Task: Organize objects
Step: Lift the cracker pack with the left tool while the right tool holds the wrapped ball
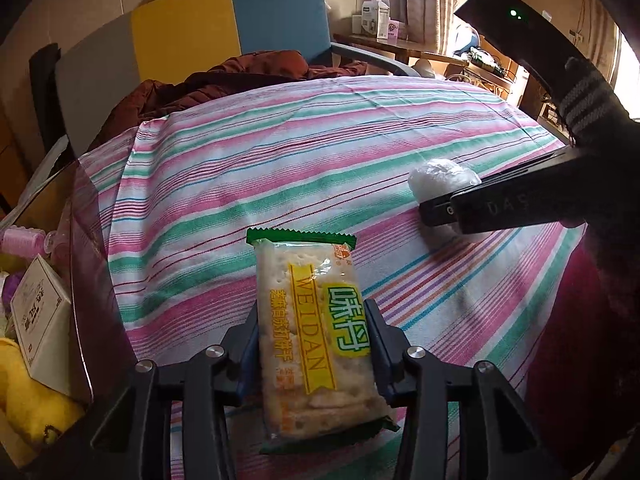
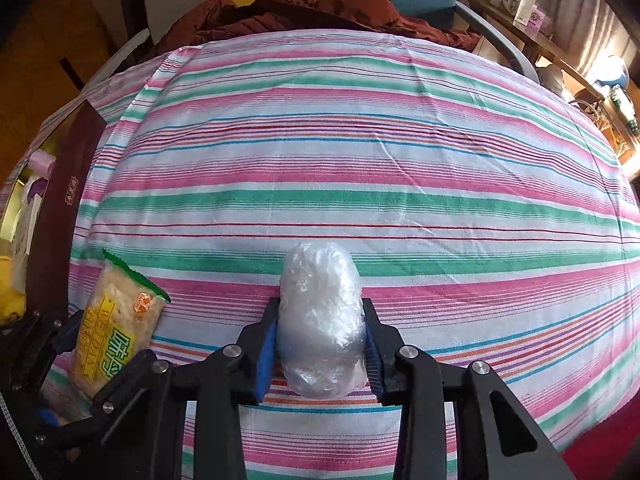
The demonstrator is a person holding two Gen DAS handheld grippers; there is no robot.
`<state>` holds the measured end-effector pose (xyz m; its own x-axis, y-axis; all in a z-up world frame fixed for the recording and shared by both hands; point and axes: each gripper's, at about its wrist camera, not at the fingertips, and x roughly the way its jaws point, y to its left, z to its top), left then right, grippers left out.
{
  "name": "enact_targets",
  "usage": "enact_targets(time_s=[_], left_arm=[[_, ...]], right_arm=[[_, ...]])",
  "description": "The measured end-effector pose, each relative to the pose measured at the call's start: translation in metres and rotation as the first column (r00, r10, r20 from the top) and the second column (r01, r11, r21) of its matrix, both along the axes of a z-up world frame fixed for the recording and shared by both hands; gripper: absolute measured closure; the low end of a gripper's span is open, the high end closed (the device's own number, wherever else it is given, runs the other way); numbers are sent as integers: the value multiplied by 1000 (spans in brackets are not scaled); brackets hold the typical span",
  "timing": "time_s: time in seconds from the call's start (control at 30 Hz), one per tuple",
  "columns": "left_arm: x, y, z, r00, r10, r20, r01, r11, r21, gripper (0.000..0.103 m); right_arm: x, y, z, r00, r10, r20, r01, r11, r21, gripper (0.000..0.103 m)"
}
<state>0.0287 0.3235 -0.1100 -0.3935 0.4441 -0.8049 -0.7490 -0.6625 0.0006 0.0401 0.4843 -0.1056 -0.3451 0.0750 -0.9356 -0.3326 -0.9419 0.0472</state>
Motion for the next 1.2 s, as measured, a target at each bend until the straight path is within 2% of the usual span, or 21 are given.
enact_targets(time_s=[0.13,0.5,0.77,1.03,1.2], left_arm=[[2,-6,9,1000,10,-2,-10,1000,14,57],[11,-31,53,998,37,-46,-34,996,83,57],[9,-51,65,996,68,-48,-63,992,111,57],[9,-72,87,987,113,-117,-97,986,132,57],[6,-91,96,981,153,-122,-133,979,154,57]], right_arm=[[-5,-11,-2,999,50,1,-50,999,-7,65],[-2,-21,-4,996,93,9,-93,996,2,65],[-2,-33,-6,990,142,15,-142,990,-1,65],[1,-52,-5,986,166,24,-166,986,-18,65],[4,-76,-4,982,189,10,-189,981,-40,65]])
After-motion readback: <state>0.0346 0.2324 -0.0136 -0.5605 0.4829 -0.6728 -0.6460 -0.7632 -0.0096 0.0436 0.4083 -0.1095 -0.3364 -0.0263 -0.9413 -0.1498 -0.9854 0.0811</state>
